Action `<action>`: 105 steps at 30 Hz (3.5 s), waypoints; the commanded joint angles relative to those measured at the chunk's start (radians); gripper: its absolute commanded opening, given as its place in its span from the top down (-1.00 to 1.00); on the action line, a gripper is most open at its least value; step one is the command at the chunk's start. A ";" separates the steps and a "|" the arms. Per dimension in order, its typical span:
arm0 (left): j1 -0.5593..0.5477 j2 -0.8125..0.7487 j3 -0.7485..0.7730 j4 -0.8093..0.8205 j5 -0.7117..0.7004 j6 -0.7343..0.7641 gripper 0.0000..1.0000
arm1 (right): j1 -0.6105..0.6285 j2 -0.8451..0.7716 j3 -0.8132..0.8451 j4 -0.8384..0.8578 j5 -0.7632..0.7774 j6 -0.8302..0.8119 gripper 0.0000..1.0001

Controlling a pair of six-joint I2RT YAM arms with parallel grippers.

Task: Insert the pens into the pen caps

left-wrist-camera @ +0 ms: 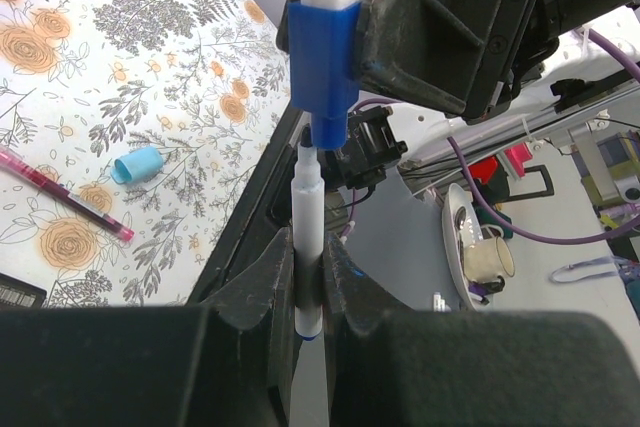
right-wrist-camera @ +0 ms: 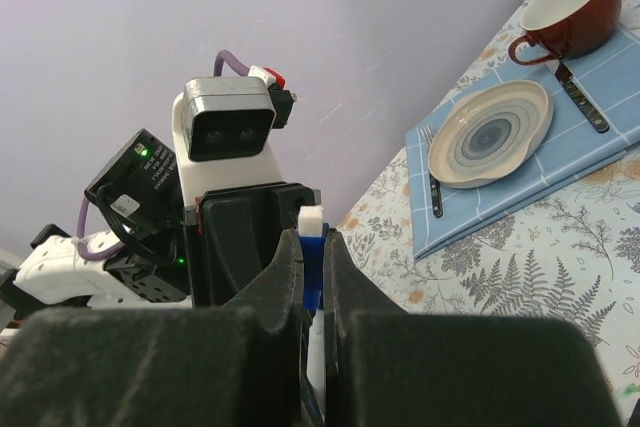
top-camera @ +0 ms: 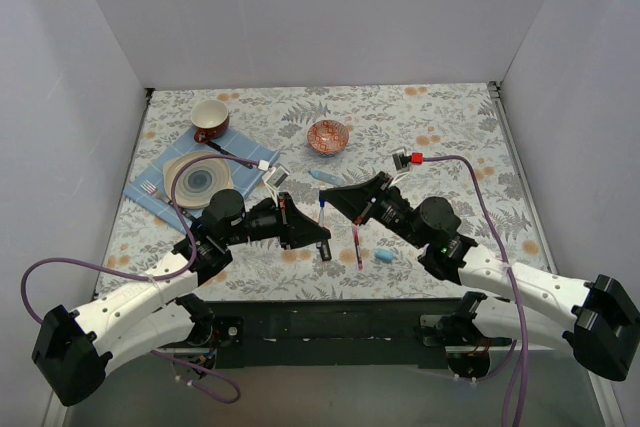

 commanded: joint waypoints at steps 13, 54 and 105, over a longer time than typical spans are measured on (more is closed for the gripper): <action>0.002 -0.016 -0.011 0.029 0.001 -0.003 1.00 | 0.002 -0.018 0.065 -0.008 0.056 -0.093 0.97; 0.002 -0.006 -0.023 0.068 -0.010 -0.014 1.00 | 0.003 -0.090 0.020 -0.012 0.041 -0.053 0.97; 0.002 -0.002 -0.034 0.088 0.007 -0.020 1.00 | 0.003 -0.026 0.063 0.031 0.009 -0.031 0.97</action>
